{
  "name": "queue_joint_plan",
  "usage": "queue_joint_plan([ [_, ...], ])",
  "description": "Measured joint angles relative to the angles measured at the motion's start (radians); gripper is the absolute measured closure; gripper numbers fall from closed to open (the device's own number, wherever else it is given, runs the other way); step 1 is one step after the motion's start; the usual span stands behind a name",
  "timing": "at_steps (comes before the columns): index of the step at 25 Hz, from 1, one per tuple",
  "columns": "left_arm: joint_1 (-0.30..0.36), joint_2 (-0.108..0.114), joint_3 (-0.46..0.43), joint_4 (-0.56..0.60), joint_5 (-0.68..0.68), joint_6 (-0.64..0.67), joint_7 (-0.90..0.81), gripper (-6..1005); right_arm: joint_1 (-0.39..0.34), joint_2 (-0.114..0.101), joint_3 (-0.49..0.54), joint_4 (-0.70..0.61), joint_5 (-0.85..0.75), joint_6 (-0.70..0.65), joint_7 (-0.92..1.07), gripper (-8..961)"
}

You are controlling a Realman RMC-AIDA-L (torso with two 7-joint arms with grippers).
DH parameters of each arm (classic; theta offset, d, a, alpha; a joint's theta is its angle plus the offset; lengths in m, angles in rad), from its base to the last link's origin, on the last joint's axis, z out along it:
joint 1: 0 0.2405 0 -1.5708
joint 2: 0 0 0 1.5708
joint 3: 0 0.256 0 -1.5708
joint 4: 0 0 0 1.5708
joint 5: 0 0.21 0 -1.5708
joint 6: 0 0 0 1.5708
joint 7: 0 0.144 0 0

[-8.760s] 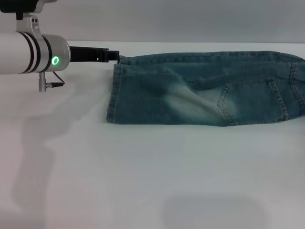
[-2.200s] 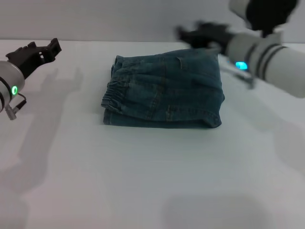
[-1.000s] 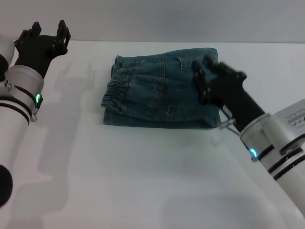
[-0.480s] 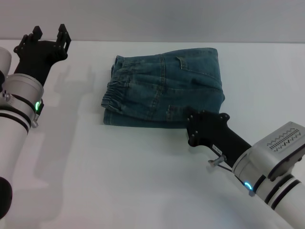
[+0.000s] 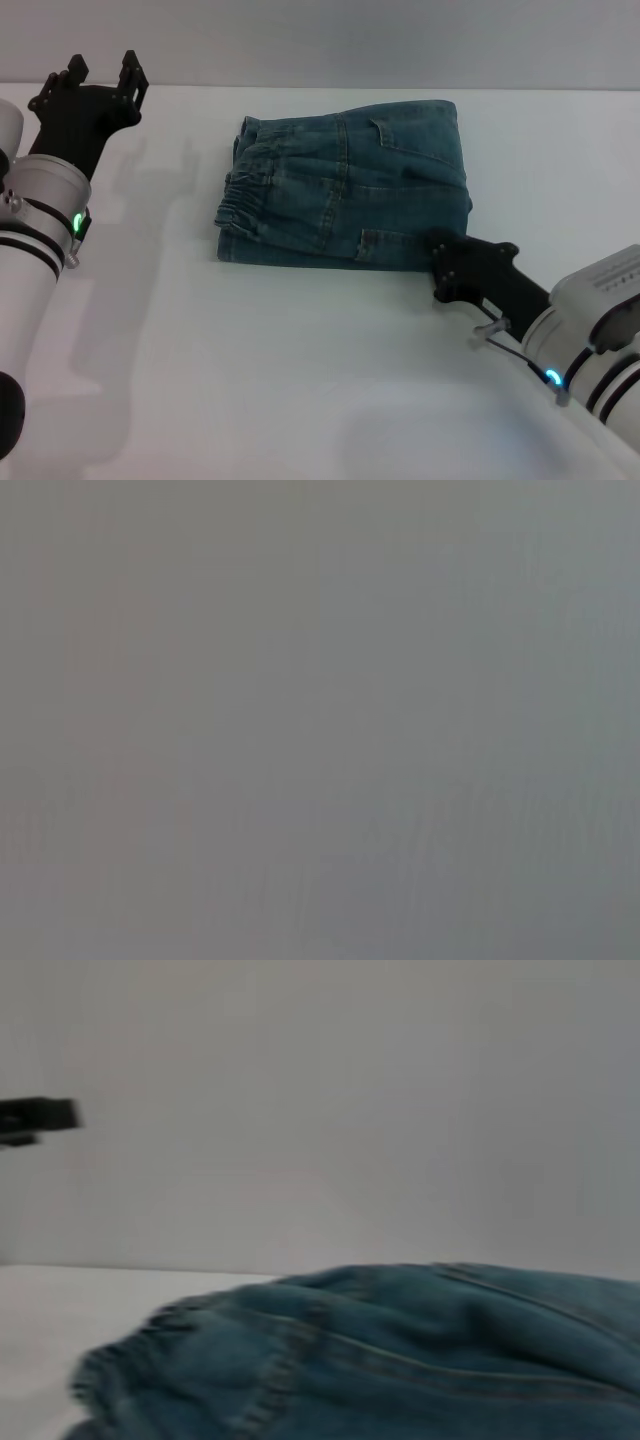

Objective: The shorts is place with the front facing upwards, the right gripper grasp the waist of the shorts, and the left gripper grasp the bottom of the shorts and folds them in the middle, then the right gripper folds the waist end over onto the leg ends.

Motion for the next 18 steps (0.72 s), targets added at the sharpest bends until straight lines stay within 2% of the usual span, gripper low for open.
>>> queue_joint_plan([
  [10, -0.017, 0.000, 0.001, -0.014, 0.000, -0.004, -0.001, 377, 0.017, -0.002, 0.039, 0.050, -0.002, -0.011, -0.019, 928],
  [18, -0.038, 0.000, 0.013, -0.036, 0.000, -0.006, -0.001, 369, 0.030, -0.005, 0.131, 0.114, 0.000, -0.015, -0.021, 918],
])
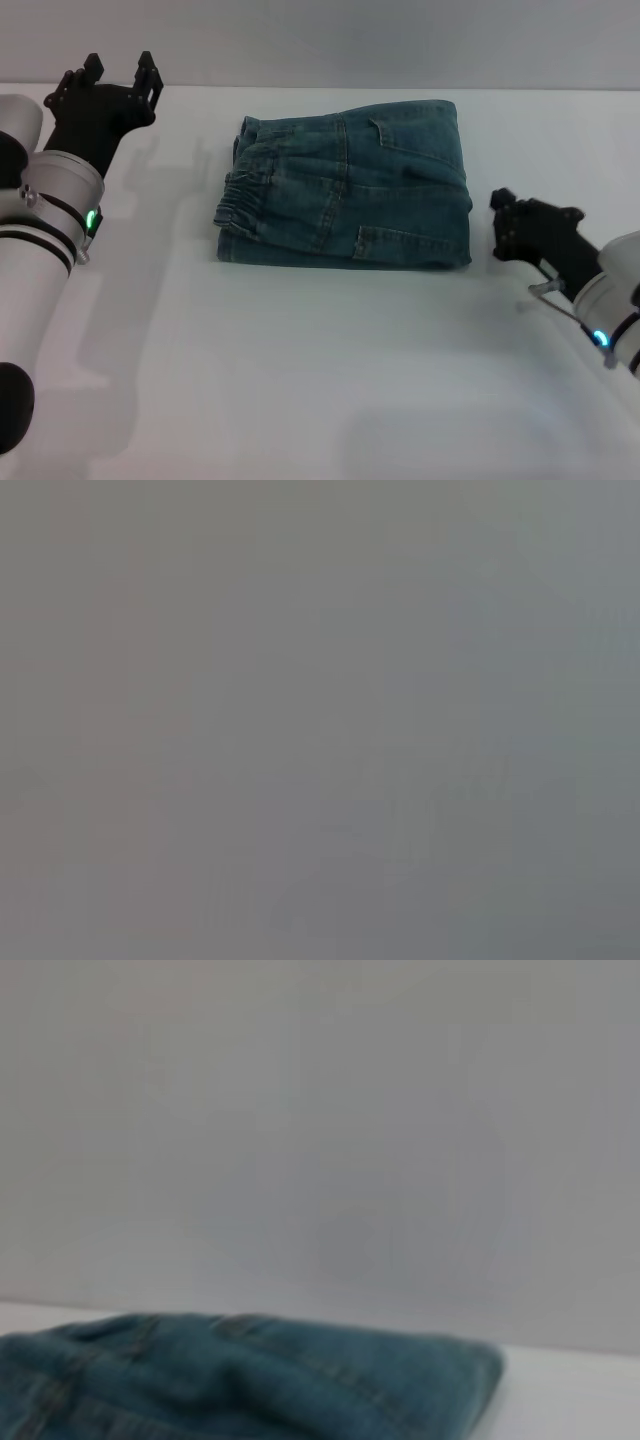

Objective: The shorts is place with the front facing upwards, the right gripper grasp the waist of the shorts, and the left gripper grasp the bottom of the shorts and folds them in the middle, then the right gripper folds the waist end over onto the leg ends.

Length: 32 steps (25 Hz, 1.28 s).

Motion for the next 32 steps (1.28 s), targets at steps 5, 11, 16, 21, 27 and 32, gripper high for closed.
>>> queue_joint_plan([
  [5, 0.001, -0.002, 0.010, -0.029, 0.040, 0.056, -0.002, 364, -0.073, 0.007, 0.107, -0.007, 0.003, -0.187, -0.139, 912],
  [11, -0.032, -0.006, 0.045, -0.206, 0.135, 0.206, -0.095, 359, -0.214, 0.008, 0.307, -0.020, 0.004, -0.478, -0.209, 905],
  [16, -0.090, -0.011, 0.122, -0.423, 0.188, 0.365, -0.131, 354, -0.291, 0.009, 0.404, 0.003, 0.004, -0.565, -0.219, 899],
  [21, -0.081, -0.005, 0.120, -0.427, 0.189, 0.360, -0.195, 349, -0.319, 0.011, 0.414, 0.019, 0.004, -0.599, -0.214, 797],
  [27, -0.078, -0.008, 0.121, -0.441, 0.193, 0.361, -0.194, 178, -0.321, 0.012, 0.415, 0.017, 0.004, -0.602, -0.211, 562],
  [32, -0.070, -0.009, 0.115, -0.442, 0.192, 0.362, -0.195, 173, -0.319, 0.012, 0.410, 0.016, 0.002, -0.606, -0.211, 326],
])
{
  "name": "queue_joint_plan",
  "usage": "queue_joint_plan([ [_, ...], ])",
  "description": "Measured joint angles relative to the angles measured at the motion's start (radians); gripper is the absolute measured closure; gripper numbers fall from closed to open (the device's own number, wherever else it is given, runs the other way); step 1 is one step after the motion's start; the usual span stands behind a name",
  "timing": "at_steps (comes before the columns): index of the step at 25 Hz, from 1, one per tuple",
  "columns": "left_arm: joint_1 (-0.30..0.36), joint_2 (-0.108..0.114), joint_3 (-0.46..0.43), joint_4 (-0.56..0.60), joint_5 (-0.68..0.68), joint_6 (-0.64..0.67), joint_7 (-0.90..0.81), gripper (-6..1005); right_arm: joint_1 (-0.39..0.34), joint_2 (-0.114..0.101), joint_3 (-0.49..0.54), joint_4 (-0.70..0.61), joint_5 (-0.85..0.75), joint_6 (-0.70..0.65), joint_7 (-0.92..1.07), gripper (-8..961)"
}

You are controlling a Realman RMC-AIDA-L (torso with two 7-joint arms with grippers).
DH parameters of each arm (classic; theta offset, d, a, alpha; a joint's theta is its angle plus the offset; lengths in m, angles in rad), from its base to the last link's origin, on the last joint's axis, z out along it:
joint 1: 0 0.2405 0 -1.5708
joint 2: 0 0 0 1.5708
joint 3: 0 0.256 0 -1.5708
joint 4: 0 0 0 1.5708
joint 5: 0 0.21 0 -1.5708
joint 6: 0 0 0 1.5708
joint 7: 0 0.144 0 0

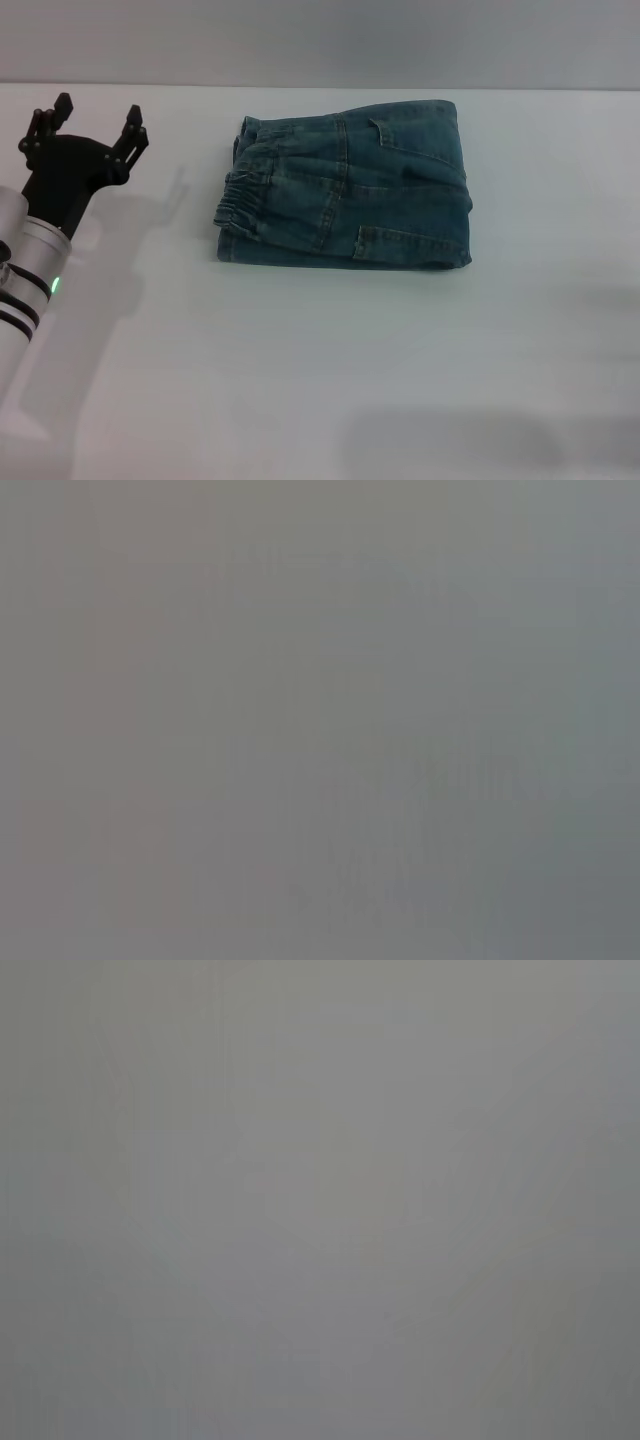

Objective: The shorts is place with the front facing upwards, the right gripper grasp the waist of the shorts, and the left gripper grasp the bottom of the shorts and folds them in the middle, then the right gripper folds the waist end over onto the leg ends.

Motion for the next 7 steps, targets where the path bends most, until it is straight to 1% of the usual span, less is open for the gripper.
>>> queue_joint_plan([
  [2, 0.004, 0.000, -0.002, 0.000, -0.003, 0.002, 0.001, 172, 0.002, 0.000, -0.001, 0.000, 0.000, -0.001, 0.000, 228],
  [7, 0.009, 0.000, -0.005, -0.009, -0.007, 0.003, 0.004, 172, 0.002, 0.000, 0.004, -0.002, 0.002, 0.000, 0.000, 228],
])
